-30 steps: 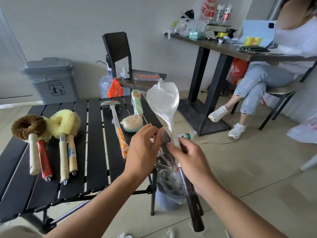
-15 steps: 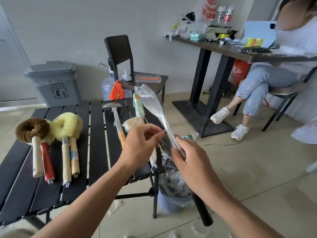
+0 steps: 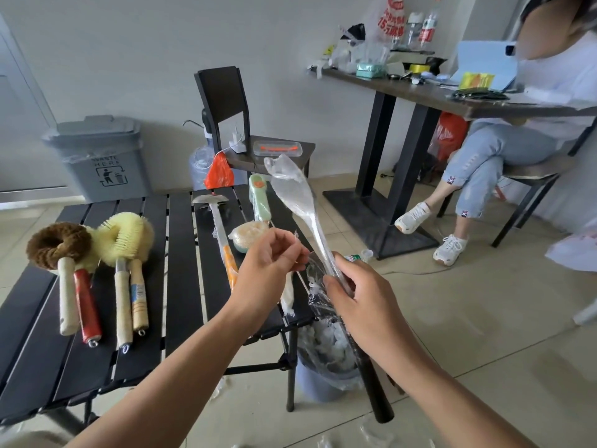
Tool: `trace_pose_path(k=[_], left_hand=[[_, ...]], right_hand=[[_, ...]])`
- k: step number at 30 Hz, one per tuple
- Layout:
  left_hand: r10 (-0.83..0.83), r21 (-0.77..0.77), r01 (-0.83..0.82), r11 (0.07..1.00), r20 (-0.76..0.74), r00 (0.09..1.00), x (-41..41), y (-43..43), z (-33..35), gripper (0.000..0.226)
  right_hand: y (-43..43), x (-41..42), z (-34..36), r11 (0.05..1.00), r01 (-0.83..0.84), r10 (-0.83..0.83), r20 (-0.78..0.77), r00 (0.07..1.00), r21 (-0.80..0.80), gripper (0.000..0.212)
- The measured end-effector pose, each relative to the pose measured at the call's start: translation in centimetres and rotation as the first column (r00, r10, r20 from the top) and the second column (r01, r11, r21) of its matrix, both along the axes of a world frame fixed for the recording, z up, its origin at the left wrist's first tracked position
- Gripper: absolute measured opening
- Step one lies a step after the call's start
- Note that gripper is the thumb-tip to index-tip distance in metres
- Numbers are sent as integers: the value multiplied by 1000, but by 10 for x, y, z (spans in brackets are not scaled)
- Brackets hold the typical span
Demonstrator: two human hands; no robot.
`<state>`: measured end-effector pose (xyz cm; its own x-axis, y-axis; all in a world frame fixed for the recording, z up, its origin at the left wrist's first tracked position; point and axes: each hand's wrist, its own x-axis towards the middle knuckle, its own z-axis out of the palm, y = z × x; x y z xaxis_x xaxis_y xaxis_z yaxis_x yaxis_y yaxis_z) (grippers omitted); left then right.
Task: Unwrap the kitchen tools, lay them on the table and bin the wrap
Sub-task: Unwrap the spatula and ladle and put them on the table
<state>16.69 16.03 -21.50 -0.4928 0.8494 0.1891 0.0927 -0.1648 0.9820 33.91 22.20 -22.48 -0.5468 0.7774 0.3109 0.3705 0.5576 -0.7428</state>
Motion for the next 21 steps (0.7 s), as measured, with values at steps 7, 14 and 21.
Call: trace_pose_path(k=[7, 14, 21], left_hand=[[-178, -177, 152, 972, -141, 974, -6, -4, 7, 30], [-189, -156, 169, 973, -126, 974, -20, -5, 14, 20], [-23, -195, 39, 980, 86, 996, 5, -1, -2, 25]], right_hand=[[-4, 0, 4, 993, -88, 75, -170, 983, -76, 7], [0, 1, 10, 958, -182, 100, -340, 935, -220, 21], [2, -6, 10, 855, -243, 9, -455, 890, -458, 16]])
